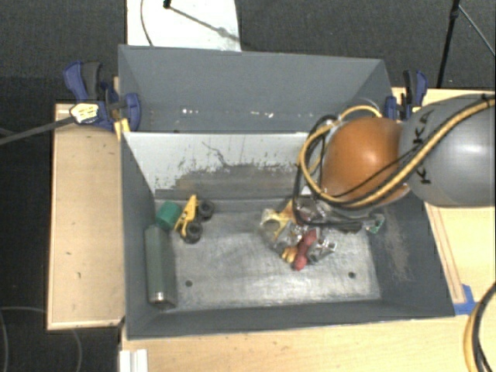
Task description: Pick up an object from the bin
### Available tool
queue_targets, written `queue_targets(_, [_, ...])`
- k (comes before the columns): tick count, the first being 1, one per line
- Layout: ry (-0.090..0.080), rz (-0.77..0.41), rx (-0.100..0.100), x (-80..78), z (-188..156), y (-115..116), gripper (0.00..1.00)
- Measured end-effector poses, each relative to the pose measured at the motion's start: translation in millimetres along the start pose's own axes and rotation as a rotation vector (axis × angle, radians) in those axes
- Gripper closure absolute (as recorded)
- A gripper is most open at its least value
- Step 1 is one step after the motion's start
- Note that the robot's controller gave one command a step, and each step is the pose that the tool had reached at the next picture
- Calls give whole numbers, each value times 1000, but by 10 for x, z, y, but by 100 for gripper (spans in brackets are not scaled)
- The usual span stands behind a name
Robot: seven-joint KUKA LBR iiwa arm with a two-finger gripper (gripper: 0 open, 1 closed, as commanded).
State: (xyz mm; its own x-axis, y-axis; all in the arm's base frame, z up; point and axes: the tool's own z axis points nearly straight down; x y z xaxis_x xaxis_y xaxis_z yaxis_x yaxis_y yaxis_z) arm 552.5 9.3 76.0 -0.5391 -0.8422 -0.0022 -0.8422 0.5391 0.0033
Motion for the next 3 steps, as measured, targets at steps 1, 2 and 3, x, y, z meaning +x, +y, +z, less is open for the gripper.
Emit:
queue_targets(1, [3,2,-3,8,-153,11,100])
queue_targets(2, [1,3,2,0,-322,0,100])
queue_targets(3, [2,4,0,1,-437,7,100])
